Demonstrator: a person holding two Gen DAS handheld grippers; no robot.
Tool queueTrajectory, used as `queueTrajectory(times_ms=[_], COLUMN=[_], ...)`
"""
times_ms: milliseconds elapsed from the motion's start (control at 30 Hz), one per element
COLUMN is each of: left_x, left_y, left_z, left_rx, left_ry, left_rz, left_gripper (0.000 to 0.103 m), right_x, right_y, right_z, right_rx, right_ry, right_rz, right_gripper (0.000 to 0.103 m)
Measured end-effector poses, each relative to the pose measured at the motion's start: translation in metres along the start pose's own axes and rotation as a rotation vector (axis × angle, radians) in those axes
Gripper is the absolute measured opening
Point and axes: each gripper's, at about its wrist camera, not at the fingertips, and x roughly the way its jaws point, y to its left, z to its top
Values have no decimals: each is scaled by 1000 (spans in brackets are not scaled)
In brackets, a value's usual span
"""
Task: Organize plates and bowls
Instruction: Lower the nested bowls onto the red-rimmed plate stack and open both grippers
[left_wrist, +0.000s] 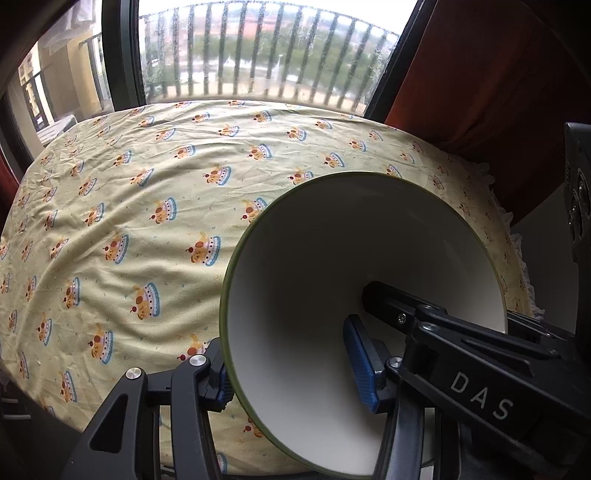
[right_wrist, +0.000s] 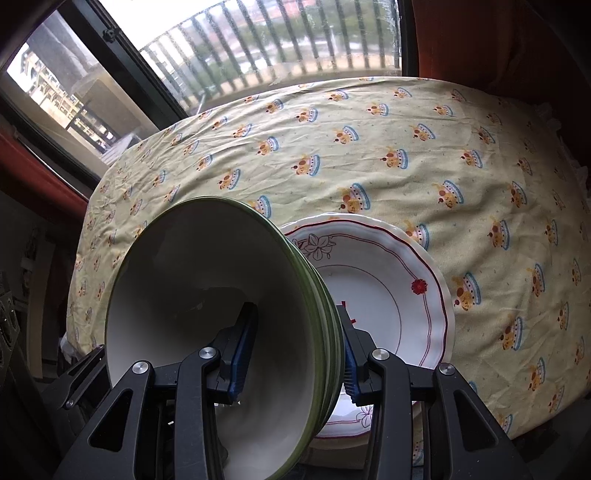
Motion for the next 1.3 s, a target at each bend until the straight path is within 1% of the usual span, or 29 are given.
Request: queueTrajectory(times_ms=[267, 467, 667, 767, 900, 1000, 1200, 1233, 1300], left_x=[21, 34, 34, 35, 37, 37, 35, 35, 36], left_y=[-22, -27, -29, -32, -37, -35, -40, -40, -38], left_z=[1, -2, 0, 3, 4, 3, -3, -3, -3], left_rx=[-8, -33, -62, -48, -23, -19, 16, 20, 15], left_ry=[52, 102, 105, 94, 89, 91, 61, 57, 57], left_rz=[-19, -10, 19, 50, 83, 79, 106, 108, 111], left_gripper=[51, 51, 51, 51, 51, 53, 57, 58, 62], right_x=[3, 14, 20, 23, 26, 24, 21, 21, 18], right_y=[-33, -47, -49, -49, -57, -63, -63, -64, -67], right_z=[0, 0, 7, 11, 10, 7, 0, -1, -3], right_rx=[27, 31, 1, -15, 18, 49, 55, 63, 73], right_ry=[27, 57, 68, 64, 53, 50, 24, 20, 8], right_rz=[-23, -21, 1, 10, 45, 71, 54, 53, 26], right_gripper=[44, 44, 44, 44, 44, 44, 45, 46, 52])
